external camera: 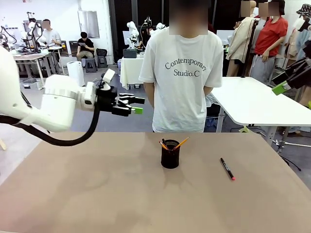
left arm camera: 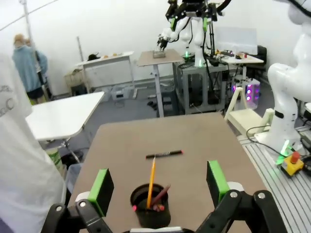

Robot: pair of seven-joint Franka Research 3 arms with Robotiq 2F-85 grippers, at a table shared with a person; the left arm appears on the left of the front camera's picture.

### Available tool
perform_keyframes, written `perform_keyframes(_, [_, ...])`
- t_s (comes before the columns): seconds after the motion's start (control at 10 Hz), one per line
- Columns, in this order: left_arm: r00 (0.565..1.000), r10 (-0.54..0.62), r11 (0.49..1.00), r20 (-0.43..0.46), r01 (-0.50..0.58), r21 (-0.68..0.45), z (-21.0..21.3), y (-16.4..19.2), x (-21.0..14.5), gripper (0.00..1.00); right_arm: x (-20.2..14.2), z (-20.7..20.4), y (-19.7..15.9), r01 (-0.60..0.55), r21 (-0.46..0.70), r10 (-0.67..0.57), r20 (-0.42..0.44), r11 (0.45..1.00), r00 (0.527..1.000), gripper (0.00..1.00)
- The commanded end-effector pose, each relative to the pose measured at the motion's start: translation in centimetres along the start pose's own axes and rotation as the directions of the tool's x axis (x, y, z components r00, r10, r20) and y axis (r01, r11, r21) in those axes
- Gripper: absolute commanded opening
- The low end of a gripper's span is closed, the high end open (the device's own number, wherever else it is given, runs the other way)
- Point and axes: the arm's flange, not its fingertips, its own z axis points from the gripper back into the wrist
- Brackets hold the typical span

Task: Place the pens into the pen holder.
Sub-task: Pick up a writing instrument from the table and place it into the Pen holder.

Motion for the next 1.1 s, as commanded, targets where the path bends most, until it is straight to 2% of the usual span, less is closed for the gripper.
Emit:
perform_keyframes(0.0, [0.989,0.031,0.997,-0.147,-0.020,0.079,3.0,-1.8,2.8,1.00,0.2,0.1,0.0,-0.008,0.002,0.007,0.018,1.000,1.000,1.00])
perform_keyframes(0.1, [0.978,0.060,0.993,-0.202,-0.037,0.116,4.1,-2.2,3.8,1.00,0.2,0.1,0.0,-0.008,0.002,0.007,0.018,1.000,1.000,1.00])
perform_keyframes(0.4, [0.947,0.048,0.992,-0.317,-0.009,0.124,8.0,-4.1,6.9,1.00,0.2,0.1,0.0,-0.008,0.002,0.007,0.018,1.000,1.000,1.00])
perform_keyframes(0.7, [0.929,0.087,0.992,-0.360,-0.050,0.112,11.0,-5.8,9.2,1.00,0.2,0.1,0.0,-0.008,0.002,0.007,0.018,1.000,1.000,1.00])
perform_keyframes(0.8, [0.914,0.124,0.987,-0.387,-0.072,0.146,11.9,-5.9,9.5,1.00,0.2,0.1,0.0,-0.008,0.002,0.007,0.018,1.000,1.000,1.00])
perform_keyframes(1.0, [0.908,0.162,0.977,-0.386,-0.094,0.190,13.5,-6.4,9.8,1.00,0.2,0.1,0.0,-0.008,0.002,0.007,0.018,1.000,1.000,1.00])
